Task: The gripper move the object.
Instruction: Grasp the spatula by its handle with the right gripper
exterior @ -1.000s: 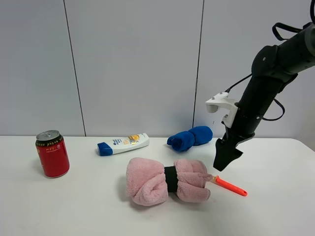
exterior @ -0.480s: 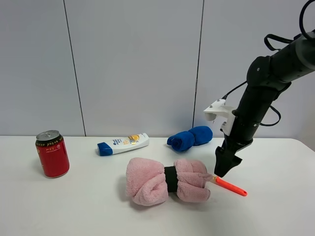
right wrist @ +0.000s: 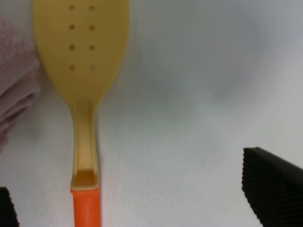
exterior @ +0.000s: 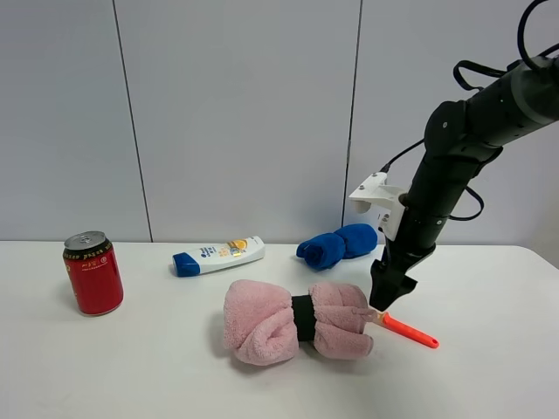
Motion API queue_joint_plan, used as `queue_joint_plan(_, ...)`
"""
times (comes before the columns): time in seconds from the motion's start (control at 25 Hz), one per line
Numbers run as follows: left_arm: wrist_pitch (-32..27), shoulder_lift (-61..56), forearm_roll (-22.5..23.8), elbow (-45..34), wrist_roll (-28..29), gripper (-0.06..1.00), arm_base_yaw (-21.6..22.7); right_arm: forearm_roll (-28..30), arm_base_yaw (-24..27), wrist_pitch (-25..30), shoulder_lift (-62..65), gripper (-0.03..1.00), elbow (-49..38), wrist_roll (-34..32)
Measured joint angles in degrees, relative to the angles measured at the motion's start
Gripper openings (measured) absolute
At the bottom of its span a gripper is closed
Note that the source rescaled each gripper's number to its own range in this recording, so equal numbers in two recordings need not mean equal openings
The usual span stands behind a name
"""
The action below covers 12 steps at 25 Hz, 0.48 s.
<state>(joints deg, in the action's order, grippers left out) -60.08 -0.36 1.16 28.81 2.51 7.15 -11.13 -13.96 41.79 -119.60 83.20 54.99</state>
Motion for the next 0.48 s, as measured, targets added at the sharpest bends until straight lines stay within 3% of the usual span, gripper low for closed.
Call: queue_joint_plan(0.48,0.0,0.0,0.0,0.0,0.0,1.00,0.0,0.3,0.0,-1.6,-4.2,0.92,0.0,-2.7)
